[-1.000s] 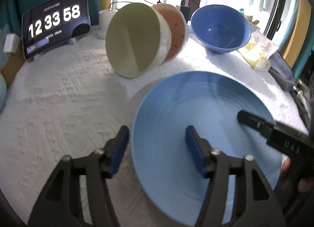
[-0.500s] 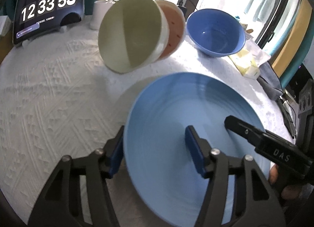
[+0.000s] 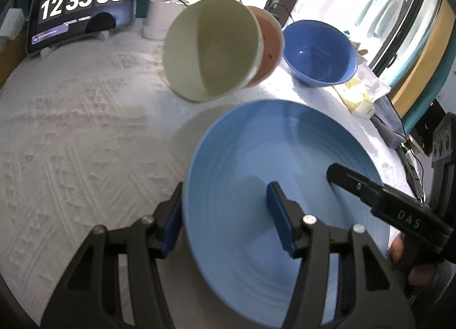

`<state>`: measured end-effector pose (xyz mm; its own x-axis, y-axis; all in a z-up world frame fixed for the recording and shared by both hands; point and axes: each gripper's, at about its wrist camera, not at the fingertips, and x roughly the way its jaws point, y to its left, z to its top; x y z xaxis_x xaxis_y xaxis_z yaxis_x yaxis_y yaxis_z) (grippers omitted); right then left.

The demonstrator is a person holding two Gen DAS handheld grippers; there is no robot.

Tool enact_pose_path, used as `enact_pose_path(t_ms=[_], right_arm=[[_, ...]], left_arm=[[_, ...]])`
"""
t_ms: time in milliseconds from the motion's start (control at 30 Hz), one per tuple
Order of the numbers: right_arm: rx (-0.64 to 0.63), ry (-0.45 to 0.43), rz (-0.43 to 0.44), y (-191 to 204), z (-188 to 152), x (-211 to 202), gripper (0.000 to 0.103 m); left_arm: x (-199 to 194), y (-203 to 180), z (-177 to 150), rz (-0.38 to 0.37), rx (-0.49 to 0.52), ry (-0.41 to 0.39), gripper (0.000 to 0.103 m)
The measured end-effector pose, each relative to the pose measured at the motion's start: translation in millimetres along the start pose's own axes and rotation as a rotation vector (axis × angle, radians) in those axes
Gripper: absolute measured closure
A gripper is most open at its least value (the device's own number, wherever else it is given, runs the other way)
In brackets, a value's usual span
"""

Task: Organize plates and bowls

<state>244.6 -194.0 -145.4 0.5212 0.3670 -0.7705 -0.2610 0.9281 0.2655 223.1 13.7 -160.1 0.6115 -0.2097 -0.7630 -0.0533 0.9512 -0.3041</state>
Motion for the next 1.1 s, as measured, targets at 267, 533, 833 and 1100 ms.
enact_pose_path(t_ms=[267, 533, 833, 1100], right_arm=[[-0.042, 0.016, 0.016, 28.9, 0.8, 4.9, 0.048], [-0.09, 0.038, 0.027, 60.7, 3.9, 16.7, 0.048], [-0.129, 0.059, 0.053, 97.3, 9.1, 35.6, 0.048], [-0.159, 0.081, 0.073, 125.9, 19.6, 55.8, 0.048]], left_arm=[[-14.5, 28.8, -3.5, 0.014, -0.04, -0.017, 0.046], [-25.5, 57.4, -5.4, 0.029, -0.086, -0.036, 0.046], [-33.1, 90.9, 0.2, 0.058, -0.122, -0.049, 0.046], [-36.0, 119.5, 7.5, 0.079, -0.152, -0.057, 0.046]])
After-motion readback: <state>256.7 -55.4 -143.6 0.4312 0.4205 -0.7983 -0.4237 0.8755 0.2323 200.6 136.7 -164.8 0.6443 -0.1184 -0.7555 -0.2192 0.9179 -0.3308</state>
